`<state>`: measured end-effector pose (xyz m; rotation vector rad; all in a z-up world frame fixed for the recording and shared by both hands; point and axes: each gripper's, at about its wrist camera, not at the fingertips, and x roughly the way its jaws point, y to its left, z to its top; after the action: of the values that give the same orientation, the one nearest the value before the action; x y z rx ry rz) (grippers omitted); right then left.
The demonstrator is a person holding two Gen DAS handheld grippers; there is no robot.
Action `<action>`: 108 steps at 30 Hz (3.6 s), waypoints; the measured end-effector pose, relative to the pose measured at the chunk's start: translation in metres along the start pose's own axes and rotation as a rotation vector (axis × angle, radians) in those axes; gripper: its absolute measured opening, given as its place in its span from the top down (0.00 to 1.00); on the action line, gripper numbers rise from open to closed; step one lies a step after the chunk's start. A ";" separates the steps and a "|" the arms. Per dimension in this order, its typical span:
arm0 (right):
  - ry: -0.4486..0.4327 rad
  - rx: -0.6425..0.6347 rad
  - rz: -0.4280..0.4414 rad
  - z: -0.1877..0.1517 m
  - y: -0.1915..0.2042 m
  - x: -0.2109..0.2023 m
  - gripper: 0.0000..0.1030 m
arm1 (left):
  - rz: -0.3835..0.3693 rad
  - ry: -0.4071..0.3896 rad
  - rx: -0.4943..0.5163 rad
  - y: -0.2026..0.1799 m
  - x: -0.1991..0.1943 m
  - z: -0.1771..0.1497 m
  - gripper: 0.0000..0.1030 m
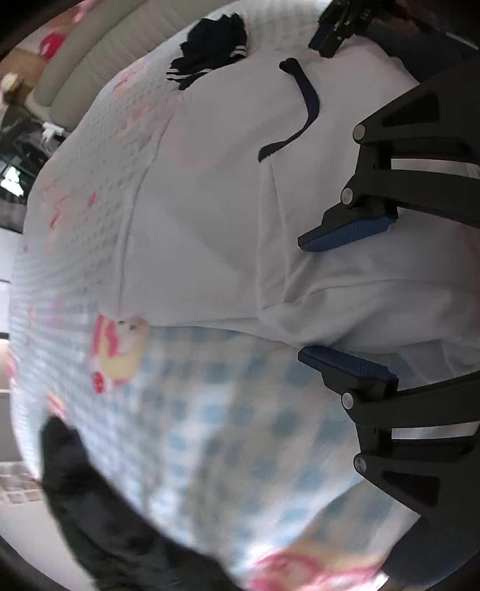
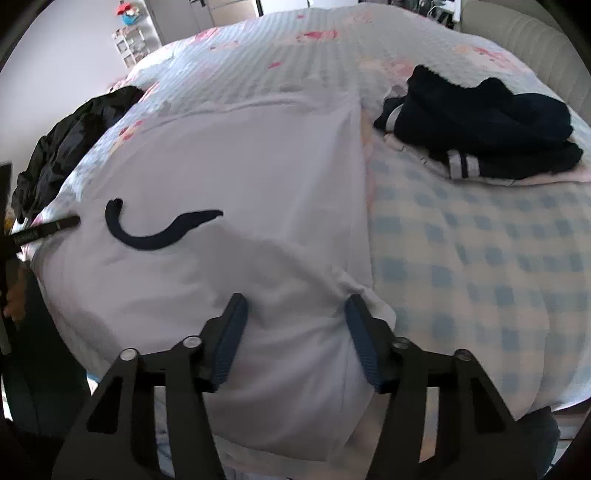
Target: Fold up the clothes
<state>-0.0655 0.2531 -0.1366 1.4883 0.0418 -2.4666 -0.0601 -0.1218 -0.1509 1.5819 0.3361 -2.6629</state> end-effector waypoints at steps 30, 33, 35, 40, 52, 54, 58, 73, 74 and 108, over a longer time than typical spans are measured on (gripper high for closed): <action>-0.039 0.111 0.064 0.010 -0.028 -0.015 0.58 | -0.076 -0.097 -0.036 0.018 -0.025 0.014 0.38; -0.007 0.159 0.104 -0.003 -0.037 -0.008 0.54 | -0.100 -0.077 -0.033 0.014 -0.019 0.005 0.43; 0.004 0.173 0.115 -0.008 -0.038 -0.004 0.54 | -0.090 -0.060 -0.020 0.009 -0.013 0.002 0.63; -0.047 0.065 0.040 0.001 -0.022 -0.012 0.92 | -0.043 -0.062 -0.017 0.002 -0.014 0.003 0.82; -0.019 0.185 0.128 -0.016 -0.047 -0.013 0.92 | -0.005 -0.077 -0.035 0.003 -0.009 -0.007 0.80; -0.045 0.147 0.150 -0.014 -0.042 -0.017 0.95 | 0.004 -0.095 -0.013 -0.003 -0.013 -0.005 0.87; -0.141 0.086 0.103 -0.002 -0.031 -0.037 0.97 | -0.002 -0.172 0.003 -0.006 -0.035 0.006 0.91; -0.063 0.213 0.085 0.021 -0.053 0.022 0.88 | 0.041 -0.087 -0.019 0.013 0.001 0.025 0.72; -0.072 0.218 0.073 0.023 -0.052 0.014 0.87 | 0.043 -0.122 -0.027 0.014 -0.011 0.025 0.71; -0.090 0.041 0.168 -0.003 0.067 -0.014 0.94 | -0.105 -0.012 0.011 -0.067 -0.038 -0.053 0.84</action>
<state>-0.0413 0.1918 -0.1182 1.3358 -0.1463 -2.4083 -0.0050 -0.0494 -0.1309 1.5945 0.4153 -2.7543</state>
